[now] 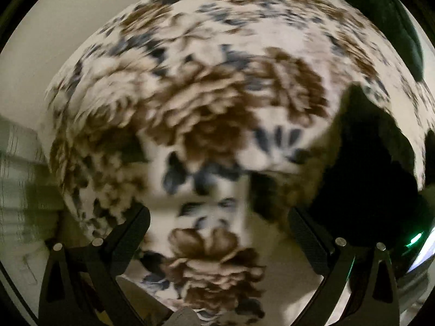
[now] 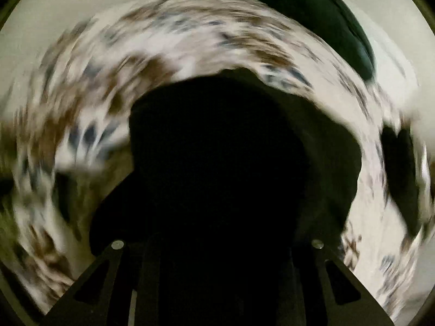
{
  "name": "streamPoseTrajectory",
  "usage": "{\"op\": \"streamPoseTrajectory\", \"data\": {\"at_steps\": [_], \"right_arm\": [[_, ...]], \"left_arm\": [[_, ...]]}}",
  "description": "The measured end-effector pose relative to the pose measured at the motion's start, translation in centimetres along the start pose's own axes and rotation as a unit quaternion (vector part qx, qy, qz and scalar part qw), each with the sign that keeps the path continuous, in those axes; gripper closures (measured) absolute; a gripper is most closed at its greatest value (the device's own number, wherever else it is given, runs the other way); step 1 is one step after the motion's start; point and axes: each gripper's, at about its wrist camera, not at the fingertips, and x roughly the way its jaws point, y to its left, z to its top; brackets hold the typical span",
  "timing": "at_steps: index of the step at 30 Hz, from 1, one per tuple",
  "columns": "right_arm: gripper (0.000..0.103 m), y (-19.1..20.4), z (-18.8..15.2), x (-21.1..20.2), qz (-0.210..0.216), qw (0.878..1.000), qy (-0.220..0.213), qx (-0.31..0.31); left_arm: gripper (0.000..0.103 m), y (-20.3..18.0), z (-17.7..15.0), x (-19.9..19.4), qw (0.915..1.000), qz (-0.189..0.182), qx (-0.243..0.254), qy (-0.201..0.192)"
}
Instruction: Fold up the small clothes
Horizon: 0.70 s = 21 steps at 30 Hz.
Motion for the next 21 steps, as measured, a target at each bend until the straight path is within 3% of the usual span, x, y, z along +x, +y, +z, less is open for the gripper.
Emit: {"op": "streamPoseTrajectory", "data": {"at_steps": [2, 5, 6, 7, 8, 9, 10, 12, 13, 15, 21], "right_arm": [[0.073, 1.2, -0.2, 0.0, -0.03, 0.999, -0.003, -0.023], [0.066, 0.6, 0.3, -0.4, -0.025, 0.999, 0.018, -0.012], [0.062, 0.1, 0.6, -1.0, -0.006, 1.0, 0.028, -0.01], [0.05, -0.9, 1.0, -1.9, 0.027, 0.999, 0.033, 0.002], [0.02, -2.2, 1.2, -3.0, 0.086, 0.995, 0.033, 0.024], [0.007, -3.8, 1.1, -4.3, 0.157, 0.985, 0.034, 0.054], [0.002, -5.3, 0.6, -5.8, 0.211, 0.974, 0.035, 0.081], [0.002, -9.7, -0.8, -8.2, 0.29, 0.941, 0.032, 0.17], [0.002, -11.3, -1.2, -8.2, 0.307, 0.929, 0.038, 0.202], [0.002, -15.7, -3.0, -8.0, 0.325, 0.9, 0.058, 0.284], [0.002, -25.3, -7.0, -2.7, 0.285, 0.864, 0.093, 0.404]], "left_arm": [[0.0, 0.8, -0.1, 0.2, 1.0, -0.003, -0.006, 0.003], [0.0, 1.3, -0.7, -0.6, 0.9999, -0.011, -0.01, 0.0], [0.0, 1.3, -0.7, -0.8, 0.9998, -0.013, -0.012, 0.0], [0.0, 1.2, -0.7, -1.2, 0.9997, -0.02, -0.014, 0.0], [0.0, 1.0, -0.6, -1.4, 0.9994, -0.03, -0.015, 0.002], [0.0, 0.6, -0.3, -1.9, 0.999, -0.043, -0.015, 0.004], [0.0, 0.3, -0.1, -2.3, 0.9986, -0.052, -0.013, 0.003], [0.0, -1.3, 0.7, -3.4, 0.9968, -0.08, 0.0, -0.004], [0.0, -2.1, 1.0, -3.8, 0.996, -0.088, 0.008, -0.006], [0.0, -4.5, 1.4, -4.4, 0.994, -0.104, 0.03, -0.009], [0.0, -13.6, 2.1, -2.6, 0.9839, -0.156, 0.083, 0.027]]}}
